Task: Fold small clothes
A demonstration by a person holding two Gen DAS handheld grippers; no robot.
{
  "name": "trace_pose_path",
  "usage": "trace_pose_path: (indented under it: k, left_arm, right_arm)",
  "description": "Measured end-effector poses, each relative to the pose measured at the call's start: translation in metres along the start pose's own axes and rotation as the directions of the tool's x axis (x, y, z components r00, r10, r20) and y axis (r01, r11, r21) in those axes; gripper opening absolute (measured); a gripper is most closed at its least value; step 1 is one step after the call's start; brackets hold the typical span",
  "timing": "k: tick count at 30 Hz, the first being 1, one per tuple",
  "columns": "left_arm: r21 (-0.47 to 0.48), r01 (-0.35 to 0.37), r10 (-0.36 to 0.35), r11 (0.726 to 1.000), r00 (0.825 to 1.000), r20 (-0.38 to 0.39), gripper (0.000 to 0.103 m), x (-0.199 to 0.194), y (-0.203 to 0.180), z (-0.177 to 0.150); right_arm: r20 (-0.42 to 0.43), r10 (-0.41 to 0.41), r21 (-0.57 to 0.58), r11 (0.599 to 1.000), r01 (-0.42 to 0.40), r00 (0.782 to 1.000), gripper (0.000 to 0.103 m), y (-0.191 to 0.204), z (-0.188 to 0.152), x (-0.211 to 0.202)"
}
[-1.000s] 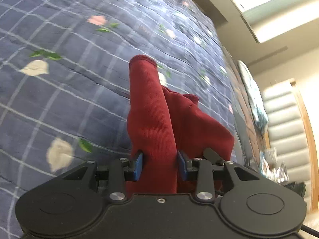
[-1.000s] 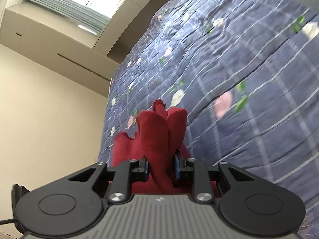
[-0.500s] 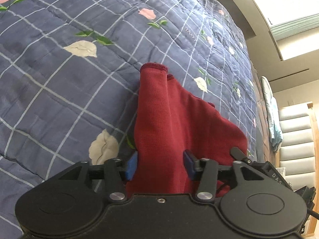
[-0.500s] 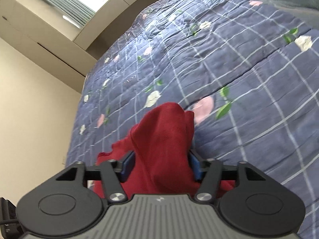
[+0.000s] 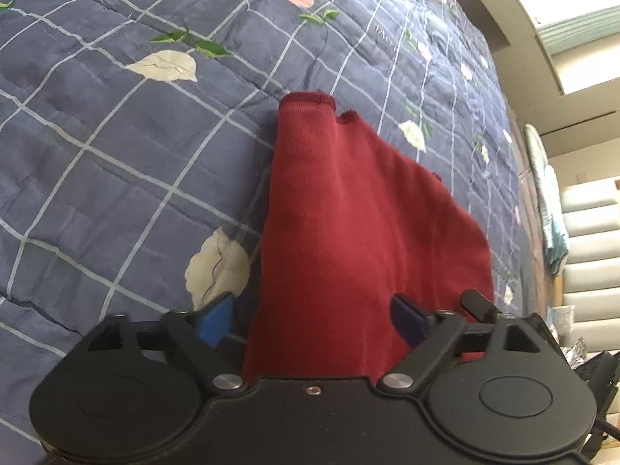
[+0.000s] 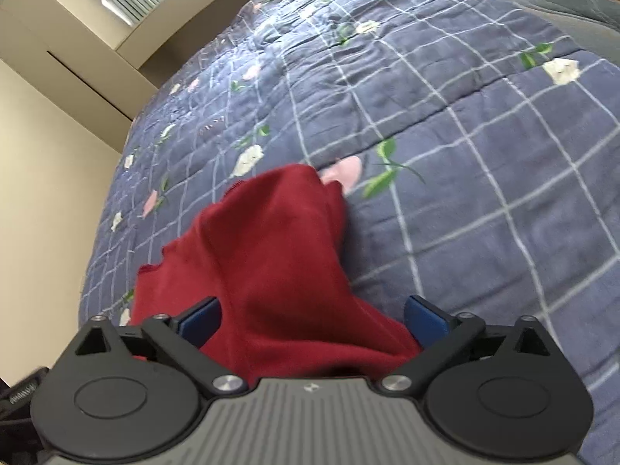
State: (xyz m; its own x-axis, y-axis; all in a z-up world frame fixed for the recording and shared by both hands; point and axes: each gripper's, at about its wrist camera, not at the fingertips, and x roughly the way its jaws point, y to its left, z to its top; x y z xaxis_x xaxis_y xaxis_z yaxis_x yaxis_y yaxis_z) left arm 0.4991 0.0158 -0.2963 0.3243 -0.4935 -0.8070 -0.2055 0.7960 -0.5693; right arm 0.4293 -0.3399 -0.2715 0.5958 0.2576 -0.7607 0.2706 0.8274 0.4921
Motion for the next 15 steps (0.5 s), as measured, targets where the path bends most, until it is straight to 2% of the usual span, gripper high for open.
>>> trace_pose_path:
  k: [2,5,8,15]
  left_arm:
    - [-0.003,-0.007,0.007,1.000,1.000,-0.007,0.100,0.000,0.000,0.000]
    - [-0.013,-0.009,0.008,1.000,1.000,-0.018,0.101,0.000,0.001,0.000]
    - [0.015,-0.039,0.039,0.999,0.999,-0.017,0.102,-0.003,-0.003,-0.001]
    - [0.092,-0.090,0.090,0.992,0.996,0.004,0.102,-0.012,-0.012,-0.004]
  right_arm:
    - [0.001,-0.024,-0.001,1.000,0.024,1.000,0.103,-0.003,-0.003,-0.003]
    - [0.010,-0.090,-0.014,0.996,0.090,0.996,0.103,-0.008,-0.008,-0.006]
    - [0.022,-0.151,-0.011,0.988,0.152,0.988,0.103,-0.014,-0.011,-0.012]
    - [0.040,-0.184,0.006,0.983,0.184,0.982,0.103,-0.019,-0.018,-0.031]
